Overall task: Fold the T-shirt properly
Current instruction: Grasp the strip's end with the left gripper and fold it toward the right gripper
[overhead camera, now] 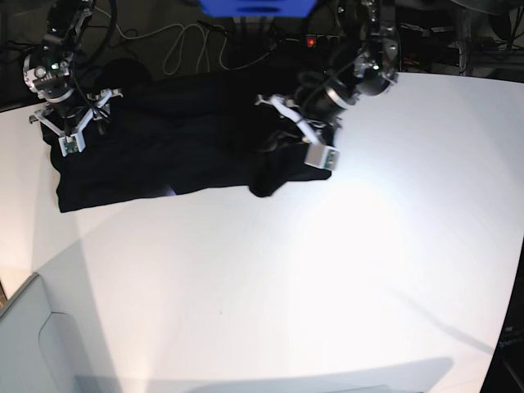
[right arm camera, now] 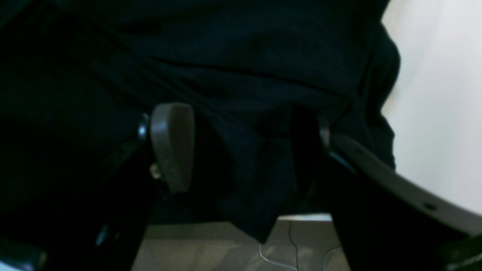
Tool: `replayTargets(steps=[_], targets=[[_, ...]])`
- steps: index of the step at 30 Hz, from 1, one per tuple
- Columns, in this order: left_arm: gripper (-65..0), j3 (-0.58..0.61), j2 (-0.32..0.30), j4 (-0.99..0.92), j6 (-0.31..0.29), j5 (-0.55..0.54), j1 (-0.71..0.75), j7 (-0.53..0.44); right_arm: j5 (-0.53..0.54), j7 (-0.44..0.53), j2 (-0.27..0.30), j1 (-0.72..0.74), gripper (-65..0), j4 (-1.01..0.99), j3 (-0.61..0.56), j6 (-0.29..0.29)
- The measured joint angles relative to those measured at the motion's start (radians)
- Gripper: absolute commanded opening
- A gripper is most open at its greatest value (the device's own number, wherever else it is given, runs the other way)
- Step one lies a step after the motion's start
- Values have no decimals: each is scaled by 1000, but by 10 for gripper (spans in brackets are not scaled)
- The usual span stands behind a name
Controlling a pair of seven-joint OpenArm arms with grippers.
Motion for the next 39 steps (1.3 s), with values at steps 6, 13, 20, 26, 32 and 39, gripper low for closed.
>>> replayTargets(steps=[6,13,20,26,32,39], targets=[[-650,53,0,-75,0,32,-76,0,0,-1,0,0,-268,1,0,0],[-650,95,17,-178,4,43,-137,0,0,-1,0,0,-268,2,0,0],[-650,192,30,-231,4,42,-184,0,0,-3,1,0,-268,3,0,0],[-650,235,27,-269,4,41,-205,-63,0,-3,1,0,-268,3,0,0],[-650,249,27,-273,4,42,-213,-88,0,-3,1,-3,-268,3,0,0],[-650,249,28,-333,4,40,-252,-97,0,-3,17,-6,-268,3,0,0]])
